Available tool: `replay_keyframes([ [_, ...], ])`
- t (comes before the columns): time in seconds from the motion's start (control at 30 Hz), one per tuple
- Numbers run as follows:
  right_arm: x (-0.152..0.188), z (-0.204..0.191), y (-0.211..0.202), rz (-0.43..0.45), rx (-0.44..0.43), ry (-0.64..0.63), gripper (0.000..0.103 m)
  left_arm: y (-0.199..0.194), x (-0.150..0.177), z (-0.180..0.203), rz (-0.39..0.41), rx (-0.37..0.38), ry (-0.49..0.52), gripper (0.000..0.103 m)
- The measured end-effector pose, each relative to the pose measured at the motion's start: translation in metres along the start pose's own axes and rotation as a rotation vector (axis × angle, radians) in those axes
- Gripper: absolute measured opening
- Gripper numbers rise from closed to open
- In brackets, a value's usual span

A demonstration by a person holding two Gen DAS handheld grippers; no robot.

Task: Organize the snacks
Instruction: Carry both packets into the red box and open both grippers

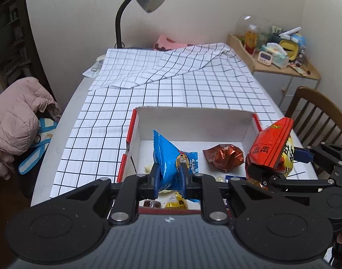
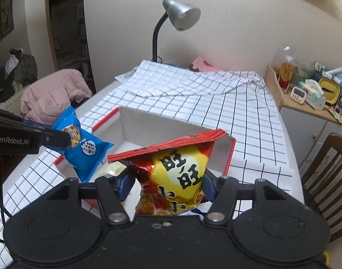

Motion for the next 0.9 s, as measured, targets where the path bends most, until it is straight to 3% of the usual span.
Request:
replay_keyframes([
  [0.63,0.018,-0.011,0.059,-0.139,0.016,-0.117,0.061,0.074,0.013,0.005,-0.145,-0.004,0.038,0.017],
  [0.9,0.023,-0.012,0.068,-0.168,0.021,-0.122,0.061,0.08,0.014,0.005,-0.152,0.005,0.052,0.017],
])
Point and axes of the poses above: each gripper's, at about its wrist camera, not at the fingertips, and y roughly the way its jaws point, z to its right, x to its underside, the point moved 2 cm from there along y, roughly the way its jaws point, and after that the axes turned 14 degrees about y, right-handed, at the moved point
